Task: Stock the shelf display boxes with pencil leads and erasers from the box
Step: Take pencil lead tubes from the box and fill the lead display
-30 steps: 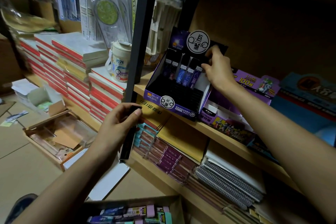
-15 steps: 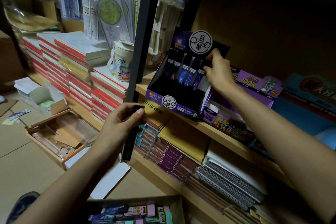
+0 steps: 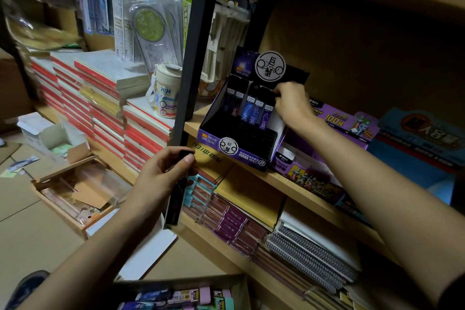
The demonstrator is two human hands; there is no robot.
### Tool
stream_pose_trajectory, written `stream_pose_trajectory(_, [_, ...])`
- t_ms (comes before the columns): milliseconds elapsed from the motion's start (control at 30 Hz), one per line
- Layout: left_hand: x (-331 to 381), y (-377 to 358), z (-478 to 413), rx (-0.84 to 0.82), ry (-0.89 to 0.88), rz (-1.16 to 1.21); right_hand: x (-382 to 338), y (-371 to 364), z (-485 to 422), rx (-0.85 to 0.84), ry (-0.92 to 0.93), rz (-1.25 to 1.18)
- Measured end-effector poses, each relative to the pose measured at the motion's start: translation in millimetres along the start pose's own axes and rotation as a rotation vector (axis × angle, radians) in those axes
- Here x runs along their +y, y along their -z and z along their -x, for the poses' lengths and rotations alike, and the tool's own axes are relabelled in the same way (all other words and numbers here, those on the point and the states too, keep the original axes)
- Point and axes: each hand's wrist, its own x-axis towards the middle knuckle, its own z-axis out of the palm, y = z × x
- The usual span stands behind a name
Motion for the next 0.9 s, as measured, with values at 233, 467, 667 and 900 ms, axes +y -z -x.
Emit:
stream_pose_trajectory(233, [19.1, -9.6, 4.8, 0.026, 0.013, 0.165, -18.3, 19.8, 54.0, 0.003, 0.105, -0.331])
stream_pose_trajectory(467, [34.4, -48.1, 15.0, -0.077, 0.063, 0.36, -52.6, 23.5, 141.1, -0.374, 0.137, -0.89])
stream_pose_trajectory(667, [36.9, -70.7, -4.0, -0.182, 0.078, 0.32, -48.6, 27.8, 140.0, -0.266, 0.102, -0.985])
stream_pose_trajectory(900, [20.2, -71.6, -64.5, -0.131, -0.514, -0.9, 10.5, 60.1, 62.4, 0.092, -0.09, -1.011])
